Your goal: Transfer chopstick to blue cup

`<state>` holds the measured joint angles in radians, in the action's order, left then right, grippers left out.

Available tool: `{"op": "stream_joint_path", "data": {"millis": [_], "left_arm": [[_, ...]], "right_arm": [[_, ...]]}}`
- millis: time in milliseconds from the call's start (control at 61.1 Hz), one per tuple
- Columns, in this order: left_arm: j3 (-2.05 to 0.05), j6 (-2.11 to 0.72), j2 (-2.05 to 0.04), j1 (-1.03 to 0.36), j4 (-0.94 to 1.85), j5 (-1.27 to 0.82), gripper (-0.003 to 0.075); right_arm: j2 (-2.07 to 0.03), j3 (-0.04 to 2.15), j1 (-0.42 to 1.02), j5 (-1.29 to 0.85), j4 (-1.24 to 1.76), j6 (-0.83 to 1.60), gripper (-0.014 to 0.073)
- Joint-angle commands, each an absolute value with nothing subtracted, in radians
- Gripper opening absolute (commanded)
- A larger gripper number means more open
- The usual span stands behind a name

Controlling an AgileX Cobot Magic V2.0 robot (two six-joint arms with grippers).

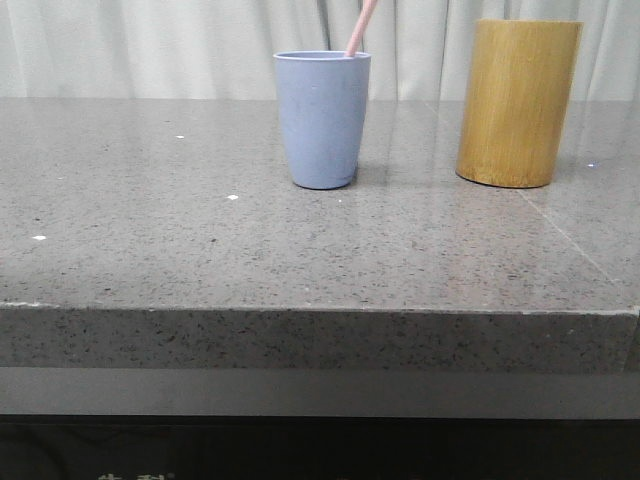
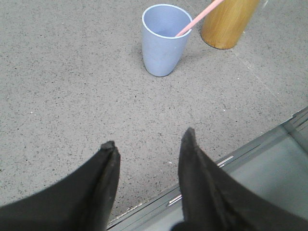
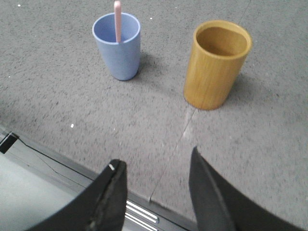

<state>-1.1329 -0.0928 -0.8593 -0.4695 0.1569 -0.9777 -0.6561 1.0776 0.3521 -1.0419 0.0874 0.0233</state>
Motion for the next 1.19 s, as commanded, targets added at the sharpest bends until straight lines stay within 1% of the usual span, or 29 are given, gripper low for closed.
{"op": "stream_joint_path", "data": {"millis": [0, 131, 278, 344, 409, 524, 622, 1178], "left_arm": [[-1.157, -0.084, -0.854, -0.464, 0.176, -0.902, 0.0303], [-1.157, -0.084, -0.854, -0.464, 0.176, -0.886, 0.0303], [-1.157, -0.084, -0.854, -0.464, 0.176, -0.876, 0.0302], [-1.157, -0.084, -0.854, -0.464, 0.176, -0.876, 0.0269], [-1.157, -0.084, -0.854, -0.464, 0.176, -0.874, 0.0211], [-1.157, -0.084, -0.854, -0.464, 0.176, -0.874, 0.0076], [-1.157, -0.084, -0.854, -0.464, 0.176, -0.874, -0.0021], [-1.147, -0.084, -0.851, -0.469, 0.178, -0.861, -0.0019]], "right_arm": [[-0.556, 1.026, 0.348, -0.969, 0.08, 0.018, 0.0342], [-0.445, 0.938, 0.348, -0.969, 0.08, 0.018, 0.0342], [-0.375, 0.893, 0.348, -0.967, 0.079, 0.018, 0.0339], [-0.364, 0.888, 0.348, -0.96, 0.079, 0.018, 0.031], [-0.363, 0.887, 0.348, -0.957, 0.079, 0.018, 0.0241], [-0.363, 0.887, 0.348, -0.954, 0.079, 0.018, 0.0057], [-0.363, 0.887, 0.348, -0.953, 0.079, 0.018, -0.0071], [-0.363, 0.887, 0.348, -0.969, 0.072, 0.018, -0.0067]]}}
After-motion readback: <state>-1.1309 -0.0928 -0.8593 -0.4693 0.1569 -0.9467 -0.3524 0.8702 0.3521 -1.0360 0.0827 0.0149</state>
